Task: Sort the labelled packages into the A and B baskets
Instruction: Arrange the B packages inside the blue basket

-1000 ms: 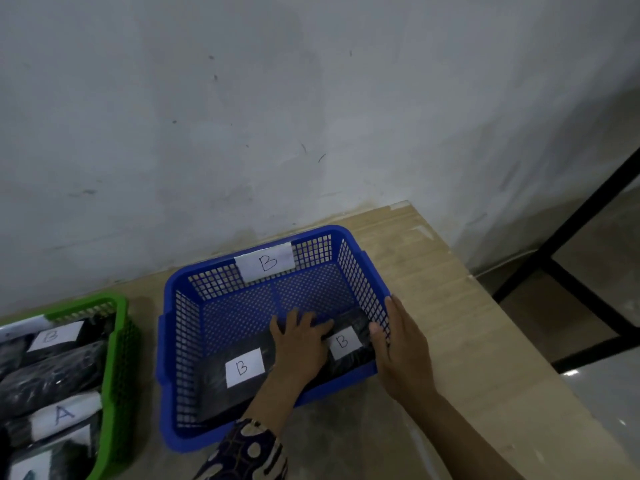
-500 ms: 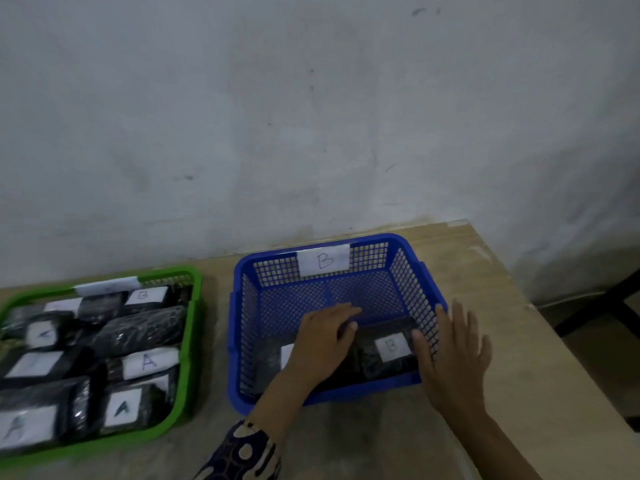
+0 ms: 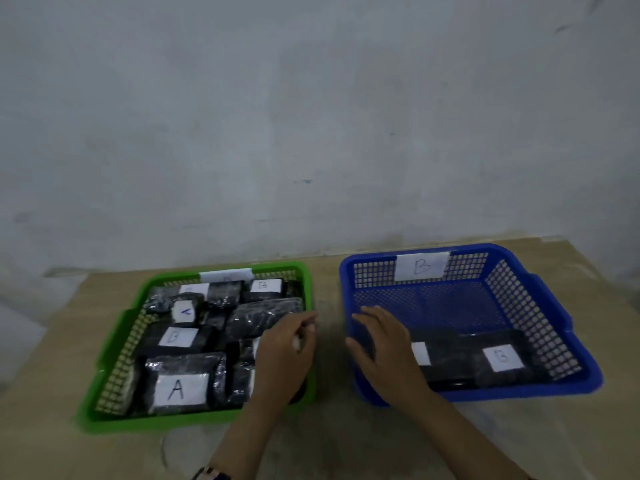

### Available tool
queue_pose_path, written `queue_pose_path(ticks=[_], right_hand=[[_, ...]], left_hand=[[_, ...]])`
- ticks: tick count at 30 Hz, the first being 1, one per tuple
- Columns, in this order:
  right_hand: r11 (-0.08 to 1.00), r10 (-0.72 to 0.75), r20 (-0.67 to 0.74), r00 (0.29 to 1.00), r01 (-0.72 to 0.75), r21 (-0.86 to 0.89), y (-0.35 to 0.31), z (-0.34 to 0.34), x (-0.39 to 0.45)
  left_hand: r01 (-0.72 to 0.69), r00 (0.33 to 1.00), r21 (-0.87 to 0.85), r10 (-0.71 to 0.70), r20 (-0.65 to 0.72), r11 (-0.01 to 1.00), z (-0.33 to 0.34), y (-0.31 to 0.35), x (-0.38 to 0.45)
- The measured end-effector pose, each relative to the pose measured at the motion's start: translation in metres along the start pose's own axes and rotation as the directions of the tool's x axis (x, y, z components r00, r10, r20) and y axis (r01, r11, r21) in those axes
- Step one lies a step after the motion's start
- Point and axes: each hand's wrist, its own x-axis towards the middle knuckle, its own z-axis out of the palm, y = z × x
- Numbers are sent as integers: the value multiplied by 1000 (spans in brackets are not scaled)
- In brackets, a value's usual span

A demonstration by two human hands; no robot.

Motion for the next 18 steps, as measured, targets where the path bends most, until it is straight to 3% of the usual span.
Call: queue_pose_path(ticks=[6, 10, 14, 18], right_hand=[[998, -59, 53, 997, 61, -26, -48, 48, 38], [987, -73, 144, 987, 92, -134, -60, 66, 60], [971, 0, 257, 966, 61, -230, -64, 69, 66], [960, 47, 305, 951, 40, -276, -71, 66, 69]], left_hand=[[18, 1000, 164, -20, 13, 986, -49, -55, 5], [85, 967, 236, -137, 213, 968, -62, -82, 15], [145, 864, 217, -230, 447, 965, -68, -92, 23], [137, 851, 209, -223, 475, 968, -67, -96, 31]])
